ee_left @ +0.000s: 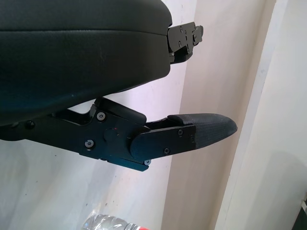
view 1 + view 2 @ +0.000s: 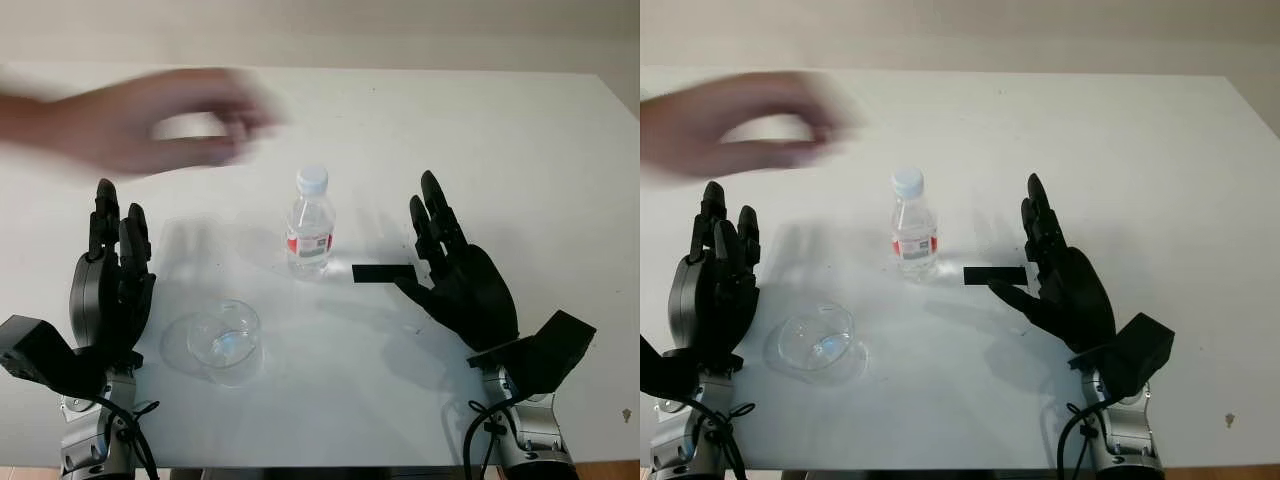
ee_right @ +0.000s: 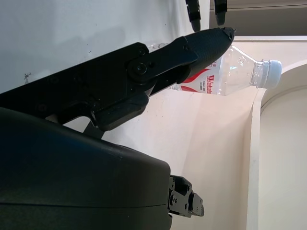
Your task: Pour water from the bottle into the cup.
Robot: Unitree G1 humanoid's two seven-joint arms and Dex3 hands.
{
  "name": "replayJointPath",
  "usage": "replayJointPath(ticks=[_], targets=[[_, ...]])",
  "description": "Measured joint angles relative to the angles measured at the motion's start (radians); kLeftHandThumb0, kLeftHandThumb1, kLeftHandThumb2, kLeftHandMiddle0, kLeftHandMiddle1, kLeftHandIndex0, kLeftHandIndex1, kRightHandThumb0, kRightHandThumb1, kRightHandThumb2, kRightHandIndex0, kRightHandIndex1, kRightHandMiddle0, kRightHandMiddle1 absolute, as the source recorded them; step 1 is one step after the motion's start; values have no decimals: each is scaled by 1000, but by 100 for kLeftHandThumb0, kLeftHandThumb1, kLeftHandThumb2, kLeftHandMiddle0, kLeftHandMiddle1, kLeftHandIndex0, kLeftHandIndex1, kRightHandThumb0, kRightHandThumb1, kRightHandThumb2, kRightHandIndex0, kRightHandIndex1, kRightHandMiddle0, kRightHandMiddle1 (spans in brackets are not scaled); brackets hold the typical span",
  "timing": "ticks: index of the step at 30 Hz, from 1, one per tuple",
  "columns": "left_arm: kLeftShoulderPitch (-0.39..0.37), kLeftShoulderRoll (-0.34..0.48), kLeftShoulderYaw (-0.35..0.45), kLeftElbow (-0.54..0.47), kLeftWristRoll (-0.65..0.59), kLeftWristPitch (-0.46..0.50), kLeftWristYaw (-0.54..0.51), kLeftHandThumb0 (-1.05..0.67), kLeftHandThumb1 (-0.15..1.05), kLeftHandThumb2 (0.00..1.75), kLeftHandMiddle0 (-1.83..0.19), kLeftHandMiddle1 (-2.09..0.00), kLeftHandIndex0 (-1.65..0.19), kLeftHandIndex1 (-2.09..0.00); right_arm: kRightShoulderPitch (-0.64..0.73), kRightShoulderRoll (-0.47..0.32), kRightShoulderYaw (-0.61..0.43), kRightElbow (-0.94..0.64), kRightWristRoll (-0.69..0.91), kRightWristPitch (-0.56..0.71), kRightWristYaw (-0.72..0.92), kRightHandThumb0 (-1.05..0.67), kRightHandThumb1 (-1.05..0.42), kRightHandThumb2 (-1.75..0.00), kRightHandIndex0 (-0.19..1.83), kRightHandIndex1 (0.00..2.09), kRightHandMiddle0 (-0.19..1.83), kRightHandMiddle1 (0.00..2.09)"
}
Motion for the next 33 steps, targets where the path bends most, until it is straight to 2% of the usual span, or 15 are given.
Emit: replayJointPath(ticks=[11,23,33], targets=[[-22,11,2,30,4,-6,1,-72,105,56,14,-5,16,-6,-47,11,16,39,-32,14,-20,-92,-98,-6,-19,0,-19,0],[-46,10,-1,48,3,-21,-1,-71,105,55,15,-5,17,-5,-418,27,88,318,-71,22,111,-92,-93,-5,-19,0,-19,0],[-51,10,0,52,4,-32,3,-72,105,55,13,-6,16,-6,-539,86,126,488,-105,23,175,-96,-91,-5,-19,0,-19,0]])
